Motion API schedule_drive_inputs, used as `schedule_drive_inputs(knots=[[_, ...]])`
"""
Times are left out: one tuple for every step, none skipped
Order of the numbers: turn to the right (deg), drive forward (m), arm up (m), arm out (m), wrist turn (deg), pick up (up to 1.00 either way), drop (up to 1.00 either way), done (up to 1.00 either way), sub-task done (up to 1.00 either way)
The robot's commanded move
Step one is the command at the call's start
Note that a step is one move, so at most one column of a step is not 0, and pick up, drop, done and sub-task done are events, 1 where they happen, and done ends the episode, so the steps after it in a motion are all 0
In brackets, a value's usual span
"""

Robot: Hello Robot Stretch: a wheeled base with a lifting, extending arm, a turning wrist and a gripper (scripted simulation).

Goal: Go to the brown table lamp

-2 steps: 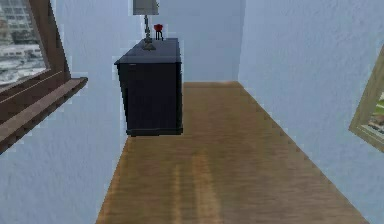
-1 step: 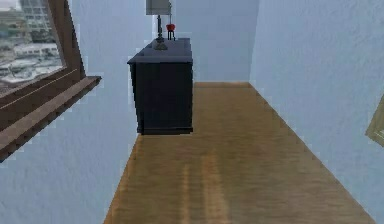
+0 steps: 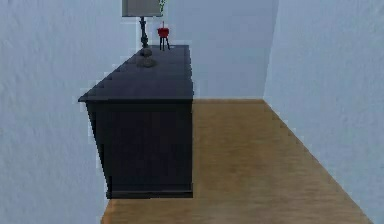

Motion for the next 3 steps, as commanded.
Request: schedule_drive_inputs(knots=[[0.0,0.50,0.00,0.00,0.0,0.00,0.00,0.00,0.00],[-15.0,0.00,0.00,0.00,0.0,0.00,0.00,0.00,0.00],[0.0,0.00,0.00,0.00,0.0,0.00,0.00,1.00,0.00]])
